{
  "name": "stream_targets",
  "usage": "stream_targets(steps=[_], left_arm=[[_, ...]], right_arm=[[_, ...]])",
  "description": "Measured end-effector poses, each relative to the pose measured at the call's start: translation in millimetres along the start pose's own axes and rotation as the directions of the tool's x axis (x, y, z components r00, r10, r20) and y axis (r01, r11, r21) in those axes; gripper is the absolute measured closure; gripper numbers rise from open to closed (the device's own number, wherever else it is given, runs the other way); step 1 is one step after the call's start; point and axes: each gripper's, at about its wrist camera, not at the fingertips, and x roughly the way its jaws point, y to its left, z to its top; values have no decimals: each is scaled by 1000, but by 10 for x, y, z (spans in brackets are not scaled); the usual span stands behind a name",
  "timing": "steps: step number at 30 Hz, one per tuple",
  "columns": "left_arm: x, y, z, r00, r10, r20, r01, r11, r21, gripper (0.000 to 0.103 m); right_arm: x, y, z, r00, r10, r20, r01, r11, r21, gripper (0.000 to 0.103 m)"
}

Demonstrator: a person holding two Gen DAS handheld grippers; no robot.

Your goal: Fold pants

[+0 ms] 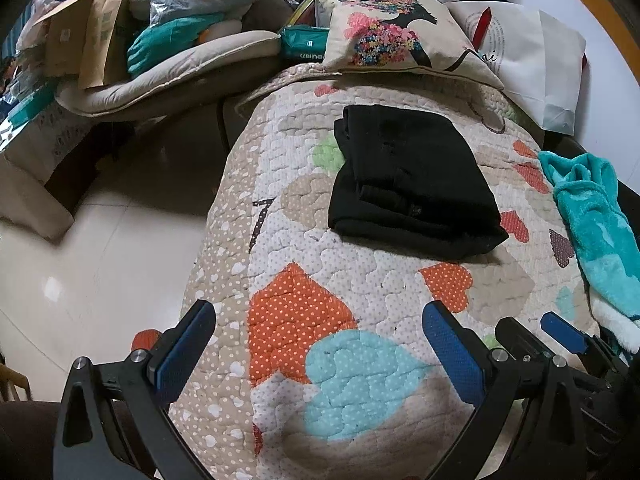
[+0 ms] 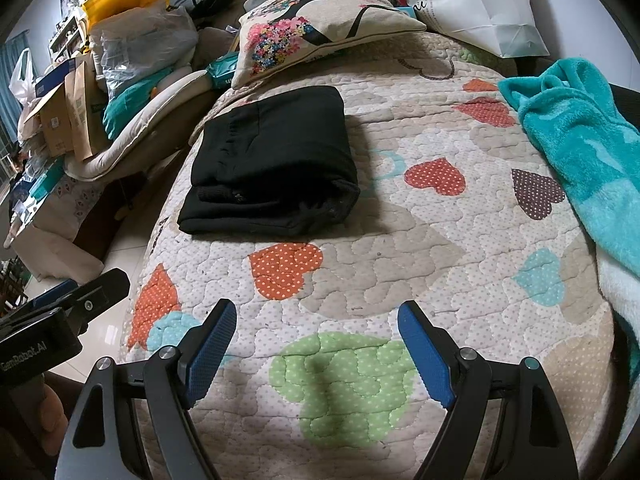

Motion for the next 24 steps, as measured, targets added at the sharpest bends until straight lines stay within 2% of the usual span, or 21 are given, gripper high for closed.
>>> stream_targets(steps=[24], left_arm=[[81,25,-15,999,-20,-38,20,1000,-19,0]], right_arm=[[25,-11,-30,1000,-10,-19,10,1000,-1,15]])
